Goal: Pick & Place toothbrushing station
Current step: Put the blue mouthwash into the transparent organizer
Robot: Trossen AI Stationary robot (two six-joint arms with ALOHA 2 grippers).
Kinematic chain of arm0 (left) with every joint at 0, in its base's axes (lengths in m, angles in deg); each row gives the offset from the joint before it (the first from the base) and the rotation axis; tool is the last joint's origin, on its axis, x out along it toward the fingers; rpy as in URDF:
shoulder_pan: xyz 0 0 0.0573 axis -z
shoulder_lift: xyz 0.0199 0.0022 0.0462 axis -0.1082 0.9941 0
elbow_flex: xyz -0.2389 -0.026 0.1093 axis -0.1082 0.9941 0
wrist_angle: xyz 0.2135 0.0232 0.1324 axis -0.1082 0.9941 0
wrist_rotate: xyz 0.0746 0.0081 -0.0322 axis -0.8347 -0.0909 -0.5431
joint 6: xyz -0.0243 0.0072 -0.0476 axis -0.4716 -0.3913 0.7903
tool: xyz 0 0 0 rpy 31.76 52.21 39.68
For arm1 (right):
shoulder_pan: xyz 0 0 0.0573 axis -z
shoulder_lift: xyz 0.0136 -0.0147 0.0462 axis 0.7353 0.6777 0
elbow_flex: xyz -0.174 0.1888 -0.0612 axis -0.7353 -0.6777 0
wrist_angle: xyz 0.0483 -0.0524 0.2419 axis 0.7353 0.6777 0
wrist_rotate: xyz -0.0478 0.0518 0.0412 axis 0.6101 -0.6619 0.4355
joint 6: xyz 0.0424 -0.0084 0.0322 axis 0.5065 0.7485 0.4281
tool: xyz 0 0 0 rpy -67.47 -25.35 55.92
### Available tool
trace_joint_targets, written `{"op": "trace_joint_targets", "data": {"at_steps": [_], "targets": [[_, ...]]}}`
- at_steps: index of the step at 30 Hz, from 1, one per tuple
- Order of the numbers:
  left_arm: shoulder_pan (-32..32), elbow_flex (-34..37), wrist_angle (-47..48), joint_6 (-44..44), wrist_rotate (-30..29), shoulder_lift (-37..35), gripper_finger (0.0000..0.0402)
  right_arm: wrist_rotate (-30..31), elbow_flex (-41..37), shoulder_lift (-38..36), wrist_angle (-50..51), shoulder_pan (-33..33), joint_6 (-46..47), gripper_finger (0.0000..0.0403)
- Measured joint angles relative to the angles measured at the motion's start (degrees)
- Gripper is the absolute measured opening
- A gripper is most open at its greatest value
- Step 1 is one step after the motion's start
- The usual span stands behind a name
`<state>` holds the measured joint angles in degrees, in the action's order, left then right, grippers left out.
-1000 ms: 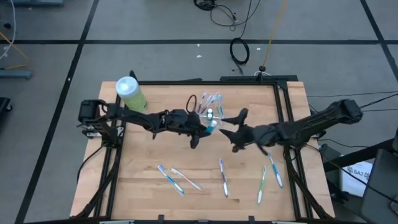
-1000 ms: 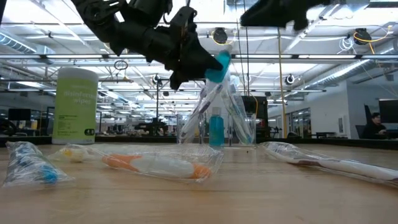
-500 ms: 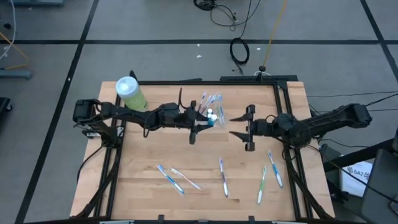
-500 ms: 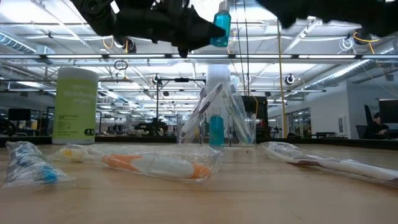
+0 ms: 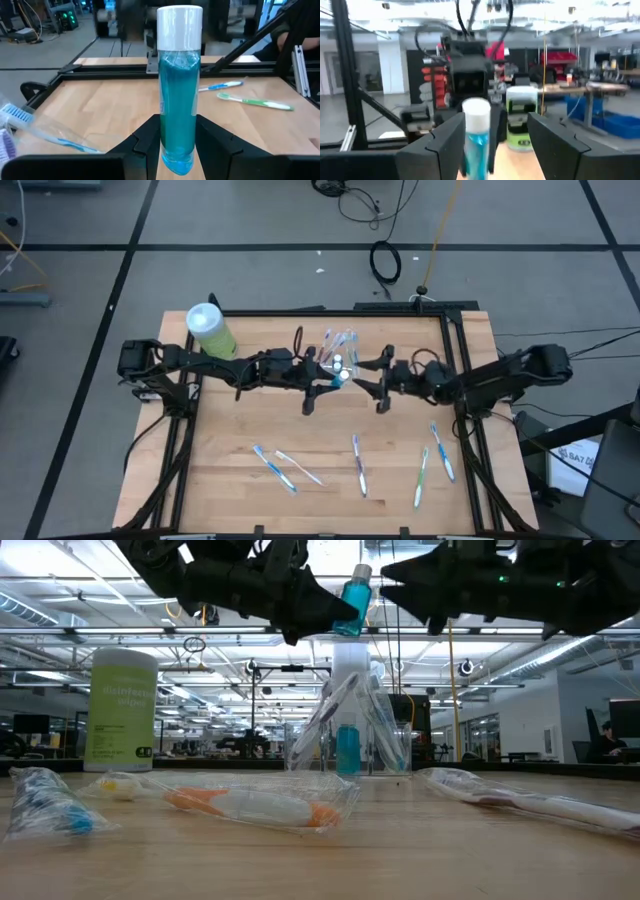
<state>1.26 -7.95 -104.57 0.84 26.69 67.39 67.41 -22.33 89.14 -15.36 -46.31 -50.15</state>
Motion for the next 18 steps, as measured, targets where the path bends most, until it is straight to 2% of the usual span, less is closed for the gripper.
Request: {"op": "trace_joint_targets", "data": {"at_steps": [8,18], "targets": [[0.22,0.0,-0.07,0.2,0.03,0.0,0.0113,-3.09,5.41,7.35,0.05,0.15,3.07,0.0208],[0.22,0.0,1.14,0.51,0.51,0.0,0.0113,-3.12,9.25,12.15,-0.01,0.15,2.82,0.0206]]}}
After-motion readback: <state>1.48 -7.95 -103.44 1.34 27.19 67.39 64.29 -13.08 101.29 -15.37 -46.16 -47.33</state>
